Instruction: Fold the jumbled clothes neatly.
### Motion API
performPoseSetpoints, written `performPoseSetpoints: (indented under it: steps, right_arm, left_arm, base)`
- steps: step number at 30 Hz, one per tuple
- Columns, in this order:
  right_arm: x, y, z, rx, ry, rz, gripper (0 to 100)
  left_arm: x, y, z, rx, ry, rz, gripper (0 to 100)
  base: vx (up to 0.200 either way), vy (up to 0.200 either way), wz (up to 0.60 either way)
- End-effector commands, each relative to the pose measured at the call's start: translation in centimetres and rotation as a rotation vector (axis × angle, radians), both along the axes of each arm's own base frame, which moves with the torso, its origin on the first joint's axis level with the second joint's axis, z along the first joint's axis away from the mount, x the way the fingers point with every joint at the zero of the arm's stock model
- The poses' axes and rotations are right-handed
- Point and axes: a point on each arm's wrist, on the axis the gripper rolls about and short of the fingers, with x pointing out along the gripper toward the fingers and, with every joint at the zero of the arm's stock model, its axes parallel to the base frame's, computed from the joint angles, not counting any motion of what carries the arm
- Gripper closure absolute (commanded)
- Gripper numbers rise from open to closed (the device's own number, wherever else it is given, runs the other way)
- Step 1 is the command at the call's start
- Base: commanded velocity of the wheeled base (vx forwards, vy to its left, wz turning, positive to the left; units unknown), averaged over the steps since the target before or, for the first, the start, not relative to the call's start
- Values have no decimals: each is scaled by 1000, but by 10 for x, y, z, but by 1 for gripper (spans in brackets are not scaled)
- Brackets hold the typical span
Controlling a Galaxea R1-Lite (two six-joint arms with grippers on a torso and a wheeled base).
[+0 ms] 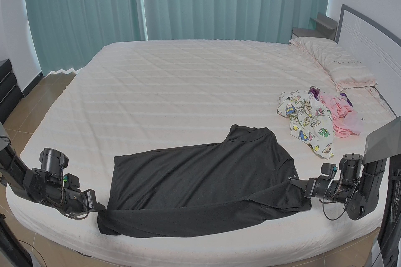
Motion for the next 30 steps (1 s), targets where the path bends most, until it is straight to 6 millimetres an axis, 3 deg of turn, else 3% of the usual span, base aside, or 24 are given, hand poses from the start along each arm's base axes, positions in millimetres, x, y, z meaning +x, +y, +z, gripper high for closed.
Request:
performPoseSetpoints:
  steps: [1, 13, 30]
  right_arm:
    - [10, -4, -12, 0, 5, -15, 100]
    - [26, -1, -27, -1, -1, -14, 100]
    - [39, -1, -35, -4, 20, -21, 100]
  left_arm:
    - [14, 2, -23, 18, 63, 28, 100]
    - [32, 1, -48, 106, 45, 56, 100]
    - [57, -16, -57, 154, 46, 133, 100]
  base:
    - [0, 0, 0]
    - [0, 0, 0]
    - [0, 0, 0]
